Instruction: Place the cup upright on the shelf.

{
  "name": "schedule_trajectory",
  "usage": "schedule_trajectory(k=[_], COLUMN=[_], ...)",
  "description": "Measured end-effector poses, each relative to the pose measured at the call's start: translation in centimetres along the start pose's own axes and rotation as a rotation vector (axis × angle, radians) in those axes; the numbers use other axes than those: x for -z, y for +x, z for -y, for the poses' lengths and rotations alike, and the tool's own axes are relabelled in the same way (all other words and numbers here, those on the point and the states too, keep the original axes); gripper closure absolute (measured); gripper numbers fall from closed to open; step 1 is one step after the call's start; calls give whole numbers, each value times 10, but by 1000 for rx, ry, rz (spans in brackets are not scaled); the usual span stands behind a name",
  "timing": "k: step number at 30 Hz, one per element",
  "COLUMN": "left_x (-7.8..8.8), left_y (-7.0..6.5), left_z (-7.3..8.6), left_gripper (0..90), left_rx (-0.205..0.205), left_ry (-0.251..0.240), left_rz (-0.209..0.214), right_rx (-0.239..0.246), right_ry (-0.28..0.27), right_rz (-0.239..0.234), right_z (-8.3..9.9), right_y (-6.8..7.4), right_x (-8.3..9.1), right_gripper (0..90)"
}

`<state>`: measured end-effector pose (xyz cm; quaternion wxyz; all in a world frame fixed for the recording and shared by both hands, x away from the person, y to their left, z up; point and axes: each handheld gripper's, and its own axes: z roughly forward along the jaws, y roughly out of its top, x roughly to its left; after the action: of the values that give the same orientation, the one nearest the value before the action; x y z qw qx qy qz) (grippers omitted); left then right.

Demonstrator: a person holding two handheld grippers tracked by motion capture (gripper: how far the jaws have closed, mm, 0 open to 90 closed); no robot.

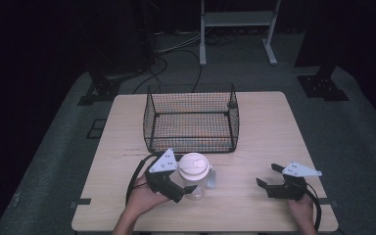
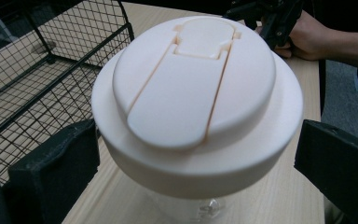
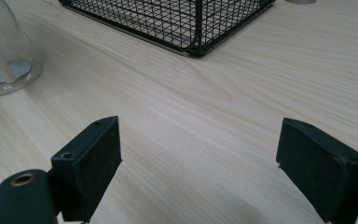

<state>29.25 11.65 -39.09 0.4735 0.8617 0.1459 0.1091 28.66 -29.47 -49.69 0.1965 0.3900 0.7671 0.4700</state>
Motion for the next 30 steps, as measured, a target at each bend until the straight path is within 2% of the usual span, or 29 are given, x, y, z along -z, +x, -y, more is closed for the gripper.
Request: schedule_trajectory(k=[8,18,25,30], left_x=[-12,-21,-23,-22], left_y=[5,4,5,6], left_z=[-7,-10,-11,-13], left_gripper=[0,0,44,50], left_rx=[19,3,11,19], left_ry=[41,85,88,109], left_rz=[28,25,31,37], right_rx=[0,1,3,5], right_ry=[0,0,0,0], right_rz=[-2,-4,-4,-4], right_z=[0,0,0,0], right_y=[0,0,0,0], right_x=[0,0,0,0], right_gripper=[129,129,129,129])
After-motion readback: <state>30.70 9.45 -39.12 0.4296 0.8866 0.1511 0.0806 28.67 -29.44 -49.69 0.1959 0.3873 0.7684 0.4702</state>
